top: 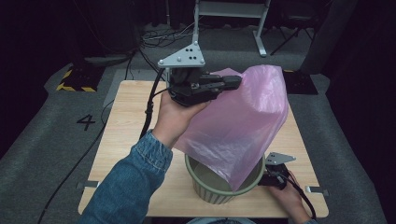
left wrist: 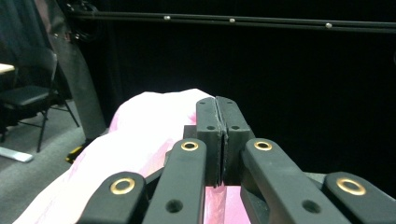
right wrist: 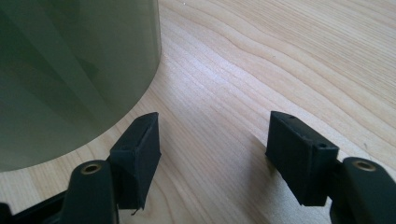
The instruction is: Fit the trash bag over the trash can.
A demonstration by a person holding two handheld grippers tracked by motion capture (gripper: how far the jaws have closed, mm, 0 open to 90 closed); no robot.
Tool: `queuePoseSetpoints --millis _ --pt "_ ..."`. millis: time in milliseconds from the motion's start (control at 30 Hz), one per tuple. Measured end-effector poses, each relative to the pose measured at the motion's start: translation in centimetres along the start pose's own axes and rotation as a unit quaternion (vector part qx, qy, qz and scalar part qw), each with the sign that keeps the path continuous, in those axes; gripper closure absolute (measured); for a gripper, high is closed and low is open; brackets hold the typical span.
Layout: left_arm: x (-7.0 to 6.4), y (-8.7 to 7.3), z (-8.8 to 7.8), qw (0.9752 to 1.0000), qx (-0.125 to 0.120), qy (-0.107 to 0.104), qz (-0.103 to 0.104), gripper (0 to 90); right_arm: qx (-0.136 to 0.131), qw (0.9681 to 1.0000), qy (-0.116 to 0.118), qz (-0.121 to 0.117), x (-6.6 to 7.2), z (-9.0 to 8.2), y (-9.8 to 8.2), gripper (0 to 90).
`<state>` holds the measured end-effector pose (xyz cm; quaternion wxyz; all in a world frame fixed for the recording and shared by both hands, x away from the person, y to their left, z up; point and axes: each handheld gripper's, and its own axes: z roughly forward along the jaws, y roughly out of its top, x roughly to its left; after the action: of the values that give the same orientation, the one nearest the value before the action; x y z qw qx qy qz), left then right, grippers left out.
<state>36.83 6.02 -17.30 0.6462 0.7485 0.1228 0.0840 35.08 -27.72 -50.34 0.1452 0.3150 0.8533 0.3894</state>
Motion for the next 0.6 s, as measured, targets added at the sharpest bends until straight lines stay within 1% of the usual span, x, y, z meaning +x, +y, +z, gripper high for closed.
queuePoseSetpoints --millis 100,200,400,500,600 --pt "0.1 -0.5 0.4 1.0000 0.001 -0.003 -0.002 88.6 0.000 1.0000 0.000 0.000 0.0 0.0 0.0 35.3" --pt "0.2 -1.2 0.6 1.0000 0.001 -0.002 -0.003 88.6 0.000 1.0000 0.000 0.000 0.0 0.0 0.0 35.3" --pt "0.5 -2.8 1.1 0.9998 0.004 -0.007 -0.016 88.6 0.000 1.0000 0.000 0.000 0.0 0.0 0.0 35.3" --pt "0.5 -3.5 1.3 0.9997 0.009 -0.007 -0.020 88.6 0.000 1.0000 0.000 0.000 0.0 0.0 0.0 35.3" --pt "0.3 -4.2 1.4 0.9996 0.012 -0.014 -0.021 88.6 0.000 1.0000 0.000 0.000 0.0 0.0 0.0 35.3"
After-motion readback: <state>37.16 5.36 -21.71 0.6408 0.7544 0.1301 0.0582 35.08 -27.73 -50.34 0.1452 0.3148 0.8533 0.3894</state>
